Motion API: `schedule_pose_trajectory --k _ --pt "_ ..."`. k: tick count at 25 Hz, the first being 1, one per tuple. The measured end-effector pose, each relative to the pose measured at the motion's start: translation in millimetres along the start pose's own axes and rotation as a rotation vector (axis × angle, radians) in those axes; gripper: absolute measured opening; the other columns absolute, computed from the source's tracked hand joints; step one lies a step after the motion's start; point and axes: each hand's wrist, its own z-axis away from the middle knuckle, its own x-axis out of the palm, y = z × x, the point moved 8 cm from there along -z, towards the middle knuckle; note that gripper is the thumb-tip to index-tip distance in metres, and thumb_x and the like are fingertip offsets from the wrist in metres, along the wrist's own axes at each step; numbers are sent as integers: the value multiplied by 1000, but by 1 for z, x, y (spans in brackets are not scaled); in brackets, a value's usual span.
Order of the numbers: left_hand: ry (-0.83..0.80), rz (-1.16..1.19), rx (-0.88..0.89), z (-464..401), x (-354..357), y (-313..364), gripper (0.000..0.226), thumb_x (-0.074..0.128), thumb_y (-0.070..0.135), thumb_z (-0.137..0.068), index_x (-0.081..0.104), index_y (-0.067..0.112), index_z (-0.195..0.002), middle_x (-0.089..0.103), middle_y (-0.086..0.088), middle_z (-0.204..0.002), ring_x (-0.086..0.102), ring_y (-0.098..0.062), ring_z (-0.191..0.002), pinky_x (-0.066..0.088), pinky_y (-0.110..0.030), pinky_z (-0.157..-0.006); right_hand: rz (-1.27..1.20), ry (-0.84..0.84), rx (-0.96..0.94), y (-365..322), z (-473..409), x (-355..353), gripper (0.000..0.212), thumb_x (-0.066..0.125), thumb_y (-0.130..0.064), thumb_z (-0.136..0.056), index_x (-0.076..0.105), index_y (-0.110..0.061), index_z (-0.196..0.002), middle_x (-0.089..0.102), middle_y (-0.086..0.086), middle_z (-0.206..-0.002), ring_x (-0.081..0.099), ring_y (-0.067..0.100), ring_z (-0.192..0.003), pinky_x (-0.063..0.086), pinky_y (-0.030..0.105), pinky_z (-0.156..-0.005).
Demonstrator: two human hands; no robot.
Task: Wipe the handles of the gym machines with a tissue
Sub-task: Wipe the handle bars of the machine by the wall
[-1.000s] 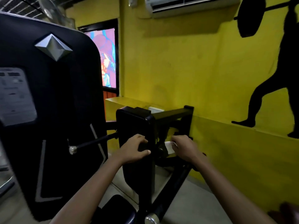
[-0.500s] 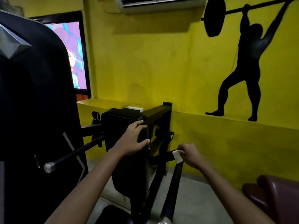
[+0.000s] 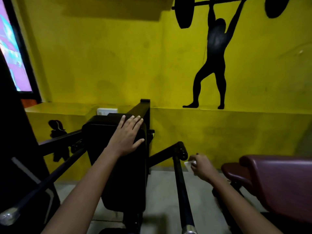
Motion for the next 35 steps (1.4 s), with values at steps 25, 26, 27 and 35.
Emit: schedule_pose_trajectory --k 25,26,27,35 --pt "372 -133 3 -1 8 -2 71 49 58 -85 45 12 -138 47 -9 -143 38 -26 -134 27 -39 -105 311 -192 -64 11 -149 137 23 45 5 -89 63 -1 -101 66 17 -99 64 29 -90 49 35 -71" --pt "368 -131 1 0 9 -2 71 48 59 -85 45 12 -139 46 -9 -143 38 -25 -135 27 -39 -106 330 -189 -69 9 -147 135 23 45 5 -90 64 -1 -101 66 17 -99 65 29 -90 49 34 -71" --pt "364 -127 0 0 9 -3 71 48 59 -86 45 12 -139 46 -9 -143 37 -25 -135 27 -39 -106 350 -181 -72 8 -146 134 22 45 4 -90 64 0 -101 66 17 -99 65 29 -90 50 34 -71" --pt "342 -92 14 1 7 -3 71 47 58 -86 44 11 -139 45 -10 -143 37 -26 -135 27 -40 -106 383 -140 -74 -1 -121 131 20 46 3 -89 62 2 -99 51 8 -67 65 31 -87 37 31 -59"
